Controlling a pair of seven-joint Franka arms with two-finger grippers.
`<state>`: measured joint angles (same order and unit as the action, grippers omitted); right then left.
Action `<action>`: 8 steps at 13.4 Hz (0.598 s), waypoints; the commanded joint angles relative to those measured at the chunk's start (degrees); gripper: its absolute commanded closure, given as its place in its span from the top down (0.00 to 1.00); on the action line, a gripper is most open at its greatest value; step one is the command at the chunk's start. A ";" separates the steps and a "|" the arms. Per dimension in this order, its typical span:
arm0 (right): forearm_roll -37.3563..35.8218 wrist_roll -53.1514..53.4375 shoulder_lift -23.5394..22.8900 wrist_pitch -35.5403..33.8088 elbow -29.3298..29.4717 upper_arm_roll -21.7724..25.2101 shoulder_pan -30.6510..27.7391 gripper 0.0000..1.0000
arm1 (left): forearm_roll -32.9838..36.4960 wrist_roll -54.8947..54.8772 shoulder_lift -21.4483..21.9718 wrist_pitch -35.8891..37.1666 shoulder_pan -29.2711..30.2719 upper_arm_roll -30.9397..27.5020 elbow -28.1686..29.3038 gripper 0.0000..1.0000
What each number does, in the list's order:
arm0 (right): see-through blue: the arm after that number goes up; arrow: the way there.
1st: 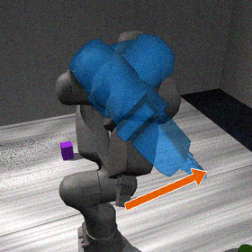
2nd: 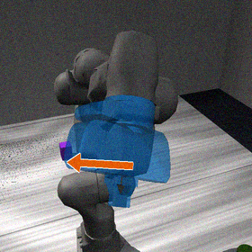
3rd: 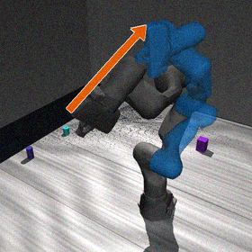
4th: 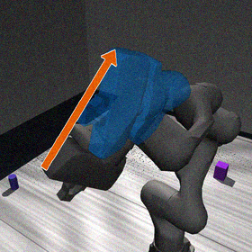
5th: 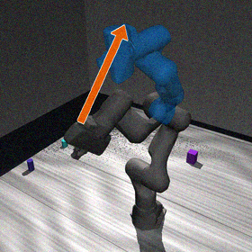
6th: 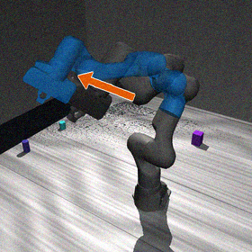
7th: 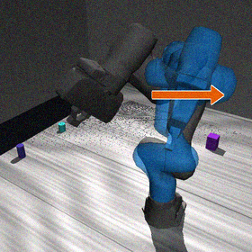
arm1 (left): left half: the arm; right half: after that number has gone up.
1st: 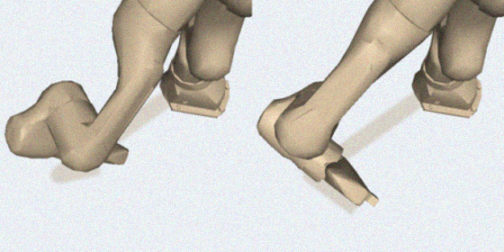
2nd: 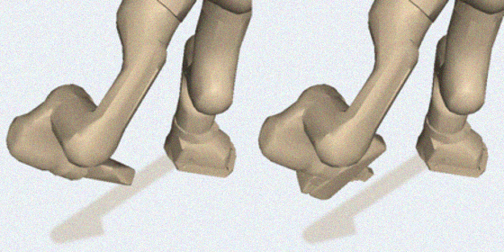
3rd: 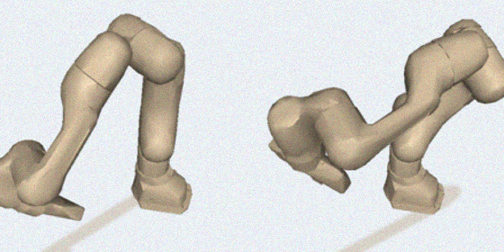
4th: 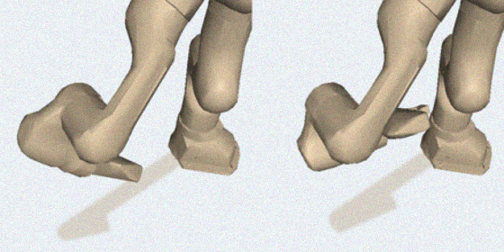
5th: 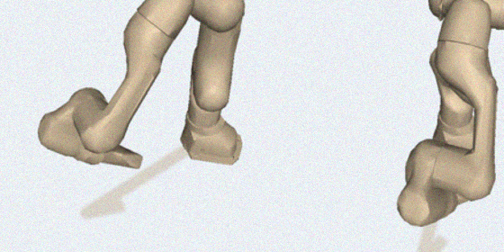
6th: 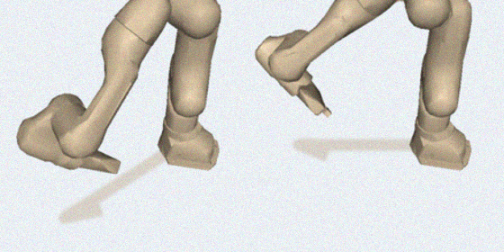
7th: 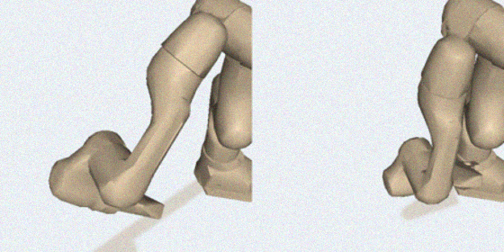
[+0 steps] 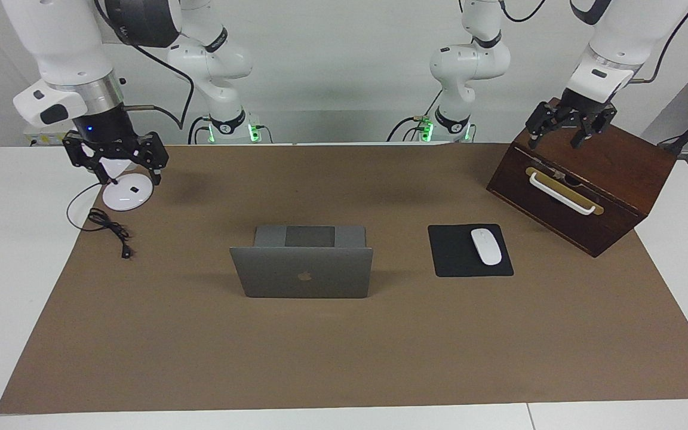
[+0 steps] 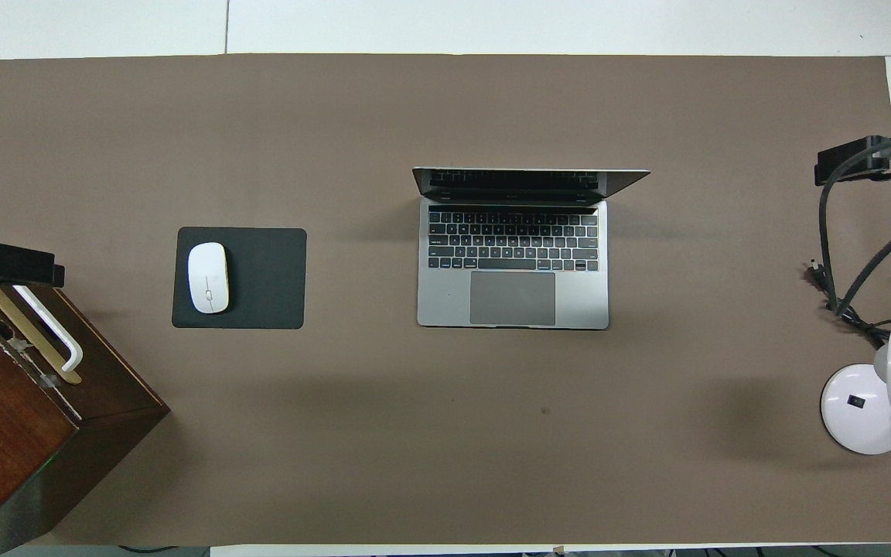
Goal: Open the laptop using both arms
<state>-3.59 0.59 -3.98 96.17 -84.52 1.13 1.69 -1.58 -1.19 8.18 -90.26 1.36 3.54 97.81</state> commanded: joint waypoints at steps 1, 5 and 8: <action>1.56 -1.12 -1.47 -0.20 2.35 -0.69 -1.16 1.00 | 0.70 -0.04 -0.27 1.31 0.75 0.51 -1.13 1.00; 1.74 -1.03 -0.94 -0.46 2.08 -0.60 -1.68 1.00 | 0.70 -0.04 -0.27 1.22 0.75 0.51 -1.13 1.00; 5.07 -1.12 -0.68 -0.28 2.25 -0.60 -3.35 1.00 | 0.70 0.05 -0.27 1.22 0.66 0.51 -1.13 1.00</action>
<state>-0.85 0.59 -4.49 96.17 -83.51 1.16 0.10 -1.55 -1.19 8.18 -90.24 1.36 3.53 97.81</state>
